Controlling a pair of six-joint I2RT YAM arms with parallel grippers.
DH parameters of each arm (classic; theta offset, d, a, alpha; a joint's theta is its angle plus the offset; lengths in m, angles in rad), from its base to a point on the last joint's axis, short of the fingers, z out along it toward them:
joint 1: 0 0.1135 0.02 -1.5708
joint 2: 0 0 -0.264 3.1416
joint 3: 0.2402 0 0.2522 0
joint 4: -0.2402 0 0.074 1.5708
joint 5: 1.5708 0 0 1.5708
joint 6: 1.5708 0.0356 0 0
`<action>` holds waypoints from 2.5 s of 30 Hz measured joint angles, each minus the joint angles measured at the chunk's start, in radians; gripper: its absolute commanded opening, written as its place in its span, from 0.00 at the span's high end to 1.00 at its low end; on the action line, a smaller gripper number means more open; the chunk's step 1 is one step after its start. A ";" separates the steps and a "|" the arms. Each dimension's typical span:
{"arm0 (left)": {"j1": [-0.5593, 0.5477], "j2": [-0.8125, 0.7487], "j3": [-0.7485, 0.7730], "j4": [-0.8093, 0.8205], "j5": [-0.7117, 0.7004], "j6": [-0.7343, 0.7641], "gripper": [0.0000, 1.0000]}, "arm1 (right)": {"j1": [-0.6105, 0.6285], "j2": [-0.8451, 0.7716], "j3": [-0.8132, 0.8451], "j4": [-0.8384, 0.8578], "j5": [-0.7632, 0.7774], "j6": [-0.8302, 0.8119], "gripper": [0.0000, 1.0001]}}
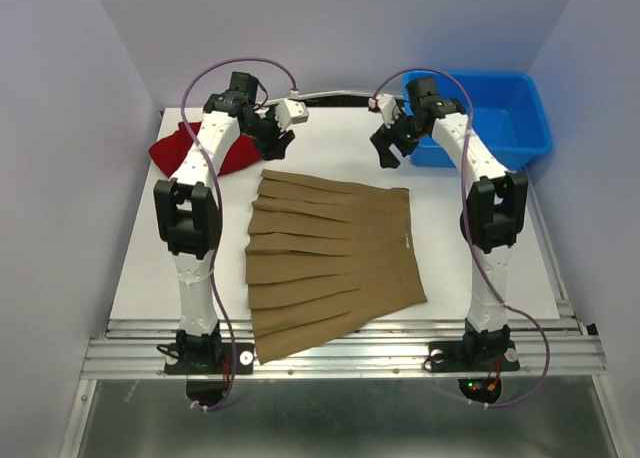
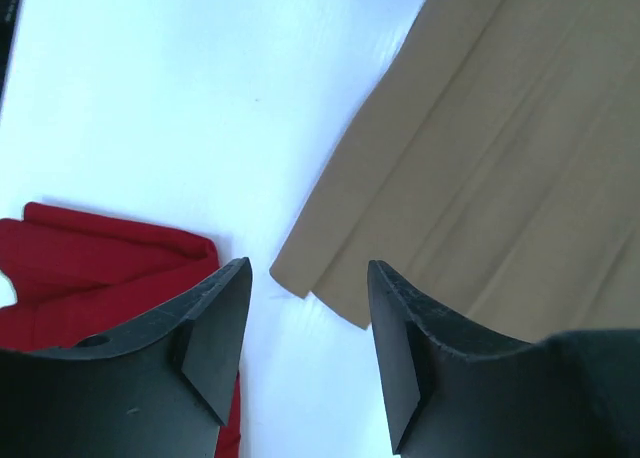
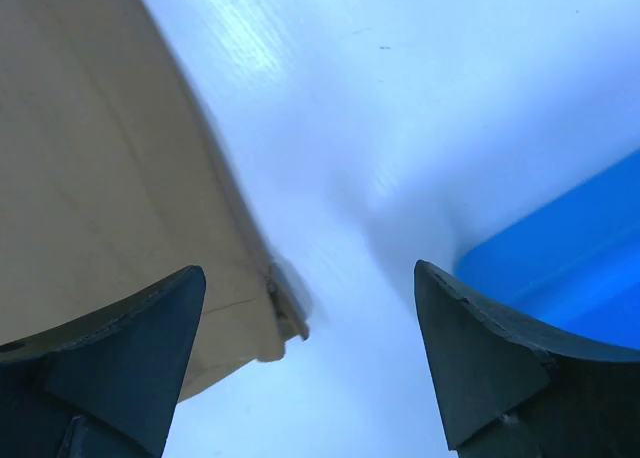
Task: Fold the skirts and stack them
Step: Flatten the skirt out, then fold the skirt
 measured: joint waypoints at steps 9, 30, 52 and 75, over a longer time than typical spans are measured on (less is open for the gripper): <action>0.024 0.281 0.049 0.057 0.004 -0.023 0.38 | 0.002 0.200 0.033 -0.029 0.071 -0.076 0.23; 0.023 0.285 -0.083 0.068 0.026 0.134 0.70 | -0.001 0.201 -0.009 -0.091 0.087 -0.183 0.25; 0.023 0.285 -0.063 -0.004 0.001 0.135 0.89 | -0.085 0.235 0.062 -0.303 0.013 -0.219 0.51; 0.031 0.354 0.261 0.186 -0.128 -0.095 1.00 | -0.094 0.172 0.086 -0.085 0.091 -0.027 0.99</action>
